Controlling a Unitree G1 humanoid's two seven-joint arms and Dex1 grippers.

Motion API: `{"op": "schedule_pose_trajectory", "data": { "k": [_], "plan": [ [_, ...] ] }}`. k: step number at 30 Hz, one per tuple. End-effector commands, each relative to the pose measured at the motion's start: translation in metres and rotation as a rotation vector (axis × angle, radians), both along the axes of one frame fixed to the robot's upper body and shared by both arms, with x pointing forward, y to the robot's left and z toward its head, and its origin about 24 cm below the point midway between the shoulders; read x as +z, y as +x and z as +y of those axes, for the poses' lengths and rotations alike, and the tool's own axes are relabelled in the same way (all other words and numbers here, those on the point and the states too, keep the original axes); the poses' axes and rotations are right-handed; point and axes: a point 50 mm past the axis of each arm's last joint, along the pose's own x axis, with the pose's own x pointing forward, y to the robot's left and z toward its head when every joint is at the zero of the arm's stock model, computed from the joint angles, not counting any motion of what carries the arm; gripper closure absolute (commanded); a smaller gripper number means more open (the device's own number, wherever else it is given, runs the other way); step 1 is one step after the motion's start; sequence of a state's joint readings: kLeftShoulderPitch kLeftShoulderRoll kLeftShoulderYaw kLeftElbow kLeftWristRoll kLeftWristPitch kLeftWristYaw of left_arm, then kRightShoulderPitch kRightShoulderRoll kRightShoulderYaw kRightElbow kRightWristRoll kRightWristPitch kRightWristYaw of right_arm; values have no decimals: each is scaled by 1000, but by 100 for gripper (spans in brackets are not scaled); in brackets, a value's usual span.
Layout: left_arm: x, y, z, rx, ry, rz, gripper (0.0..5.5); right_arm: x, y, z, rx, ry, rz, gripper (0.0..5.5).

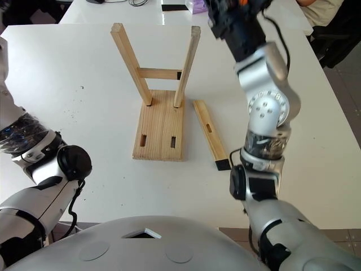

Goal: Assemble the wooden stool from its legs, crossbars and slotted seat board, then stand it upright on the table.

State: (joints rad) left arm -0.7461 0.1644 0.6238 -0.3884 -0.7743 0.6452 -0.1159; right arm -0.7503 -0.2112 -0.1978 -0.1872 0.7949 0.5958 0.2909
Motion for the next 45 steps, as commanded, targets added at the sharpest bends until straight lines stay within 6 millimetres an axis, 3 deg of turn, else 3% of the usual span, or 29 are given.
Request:
{"op": "schedule_pose_trajectory", "data": {
  "k": [1, 3, 6, 13, 18, 29, 31, 40, 45],
  "plan": [
    [-6, -15, -29, -173, 69, -68, 349, 14, 1, 7, 6, -110, -33, 313],
    [-13, -27, -47, -319, 160, -99, 349, 10, 2, 8, 24, -221, -4, 313],
    [-28, -40, -57, -507, 274, -105, 349, 2, 3, 1, 63, -338, 1, 313],
    [-42, -44, -52, -690, 451, -118, 349, 7, -30, 3, 599, -355, -28, 295],
    [-54, -45, -53, -798, 579, -99, 349, 0, -32, -11, 749, -406, -6, 235],
    [-69, -49, -61, -918, 707, -107, 349, 22, -35, -24, 893, -404, -114, 217],
    [-70, -49, -62, -919, 709, -108, 349, 25, -34, -24, 892, -406, -122, 195],
    [-88, -52, -69, -951, 786, -63, 349, 39, -34, -23, 892, -337, -144, 193],
    [-88, -52, -67, -946, 777, -70, 349, 39, -39, -20, 905, -359, -133, 193]
  ]
}}
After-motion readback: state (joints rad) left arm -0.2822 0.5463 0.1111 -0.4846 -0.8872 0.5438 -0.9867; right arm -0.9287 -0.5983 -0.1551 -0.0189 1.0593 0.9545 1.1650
